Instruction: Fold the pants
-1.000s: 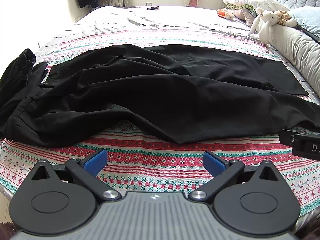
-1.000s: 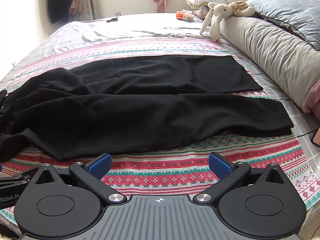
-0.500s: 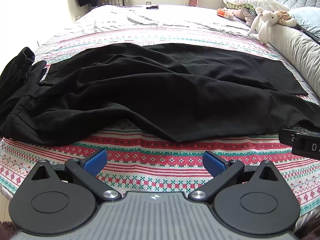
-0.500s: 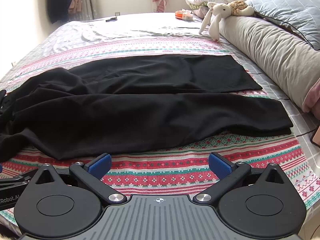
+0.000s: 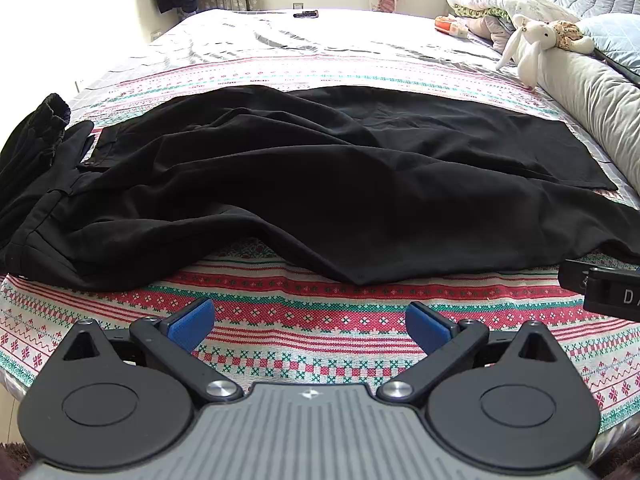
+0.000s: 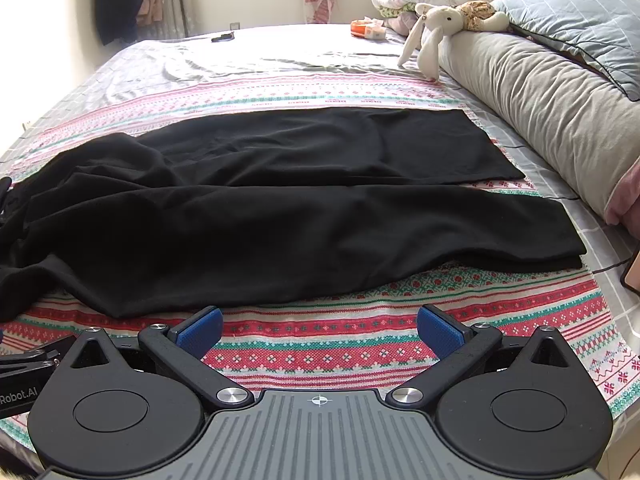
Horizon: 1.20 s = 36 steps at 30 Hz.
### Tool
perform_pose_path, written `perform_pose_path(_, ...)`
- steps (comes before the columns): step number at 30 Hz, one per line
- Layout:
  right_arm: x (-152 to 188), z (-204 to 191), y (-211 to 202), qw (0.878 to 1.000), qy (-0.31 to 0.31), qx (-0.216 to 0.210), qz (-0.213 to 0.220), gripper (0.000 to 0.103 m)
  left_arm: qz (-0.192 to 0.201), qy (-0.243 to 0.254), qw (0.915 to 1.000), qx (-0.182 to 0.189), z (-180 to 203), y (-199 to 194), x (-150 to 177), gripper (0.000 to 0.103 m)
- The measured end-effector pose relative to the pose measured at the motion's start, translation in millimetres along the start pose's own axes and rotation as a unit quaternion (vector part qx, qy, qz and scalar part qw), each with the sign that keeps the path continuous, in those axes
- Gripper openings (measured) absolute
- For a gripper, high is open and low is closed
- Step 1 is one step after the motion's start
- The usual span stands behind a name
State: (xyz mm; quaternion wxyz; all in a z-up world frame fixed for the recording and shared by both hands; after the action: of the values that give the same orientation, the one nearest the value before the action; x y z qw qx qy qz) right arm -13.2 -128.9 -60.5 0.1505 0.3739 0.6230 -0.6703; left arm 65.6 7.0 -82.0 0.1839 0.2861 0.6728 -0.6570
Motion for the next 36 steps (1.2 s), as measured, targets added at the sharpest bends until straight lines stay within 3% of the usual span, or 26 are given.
perform_pose_path(36,2.3,-4.4,3.6,1.000,-0.010,0.006,-0.005,0.103,0.000,-0.003,1.0000,-0.006,-2.6,0.0,-0.1,0.103)
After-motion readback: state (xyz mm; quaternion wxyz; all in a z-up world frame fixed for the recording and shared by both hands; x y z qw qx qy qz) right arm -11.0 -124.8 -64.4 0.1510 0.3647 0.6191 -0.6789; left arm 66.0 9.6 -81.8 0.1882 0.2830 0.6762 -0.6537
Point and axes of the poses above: each gripper's, at about its wrist camera, not at the fingertips, and y roughly the way its jaws point, z to its right, x to its underside, the point moved 10 cm from there along y, roughly the way its jaws point, and after that the axes turned 2 degrees about y, right-handed, at the moved point
